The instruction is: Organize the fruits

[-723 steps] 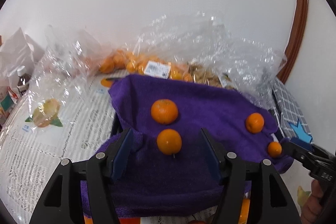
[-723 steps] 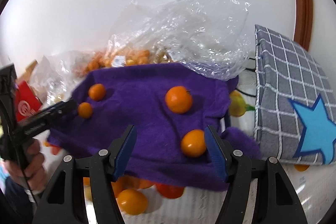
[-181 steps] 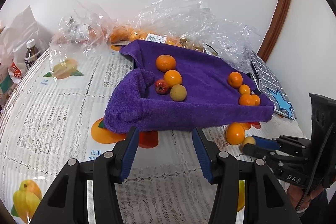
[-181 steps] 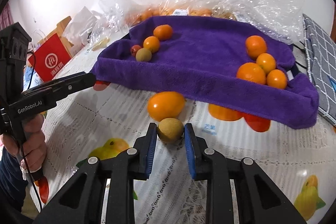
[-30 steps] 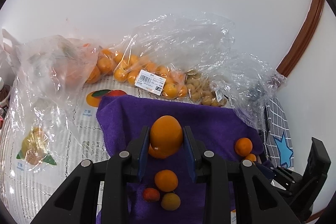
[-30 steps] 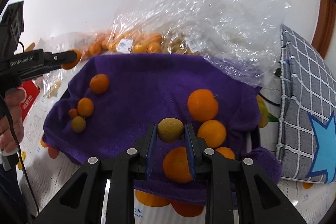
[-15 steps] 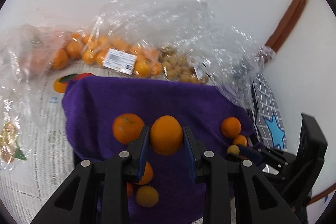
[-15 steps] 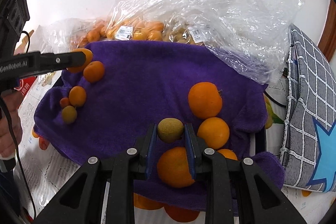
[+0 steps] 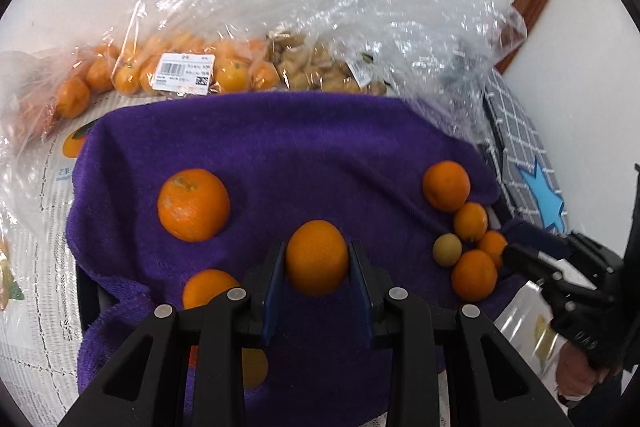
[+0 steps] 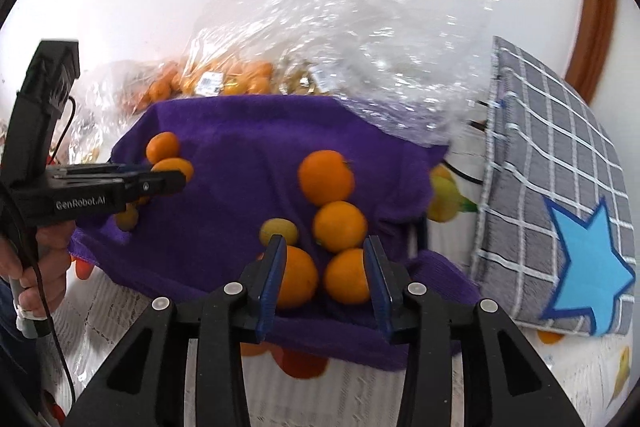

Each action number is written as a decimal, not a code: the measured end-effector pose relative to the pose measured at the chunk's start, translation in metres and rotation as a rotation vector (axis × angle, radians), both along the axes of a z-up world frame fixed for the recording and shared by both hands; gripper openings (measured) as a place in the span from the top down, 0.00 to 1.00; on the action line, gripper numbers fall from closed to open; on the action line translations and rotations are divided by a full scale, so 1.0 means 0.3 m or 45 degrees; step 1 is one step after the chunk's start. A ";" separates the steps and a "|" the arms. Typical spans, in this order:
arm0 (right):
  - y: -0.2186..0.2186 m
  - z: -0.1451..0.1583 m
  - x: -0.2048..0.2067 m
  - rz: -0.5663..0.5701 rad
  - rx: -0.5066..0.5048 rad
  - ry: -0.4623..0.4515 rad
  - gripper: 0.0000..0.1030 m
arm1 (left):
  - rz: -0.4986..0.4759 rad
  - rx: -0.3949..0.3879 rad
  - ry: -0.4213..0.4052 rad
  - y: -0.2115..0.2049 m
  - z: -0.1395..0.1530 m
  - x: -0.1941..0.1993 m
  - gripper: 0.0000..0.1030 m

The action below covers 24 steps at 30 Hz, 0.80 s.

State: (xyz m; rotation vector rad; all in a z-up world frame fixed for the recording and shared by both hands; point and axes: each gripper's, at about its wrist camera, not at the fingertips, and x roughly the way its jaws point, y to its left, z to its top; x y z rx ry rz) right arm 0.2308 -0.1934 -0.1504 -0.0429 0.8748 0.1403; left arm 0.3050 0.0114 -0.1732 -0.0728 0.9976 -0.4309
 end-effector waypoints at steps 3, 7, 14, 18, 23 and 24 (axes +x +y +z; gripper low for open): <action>-0.038 0.001 -0.022 -0.052 0.017 -0.001 0.61 | -0.001 0.046 0.009 -0.018 -0.011 -0.004 0.71; -0.062 0.007 -0.043 -0.098 0.026 -0.004 0.61 | 0.004 0.098 0.017 -0.030 -0.017 -0.008 0.71; -0.104 0.062 -0.116 -0.178 0.001 -0.032 0.55 | 0.038 0.150 -0.035 -0.033 0.047 -0.032 0.59; -0.121 0.108 -0.170 -0.207 0.023 -0.076 0.46 | 0.054 0.170 -0.126 -0.028 0.134 -0.087 0.48; -0.126 0.186 -0.234 -0.241 -0.010 -0.131 0.38 | 0.090 0.178 -0.189 -0.020 0.209 -0.207 0.47; -0.127 0.199 -0.245 -0.245 -0.014 -0.137 0.38 | 0.107 0.188 -0.221 -0.020 0.226 -0.238 0.47</action>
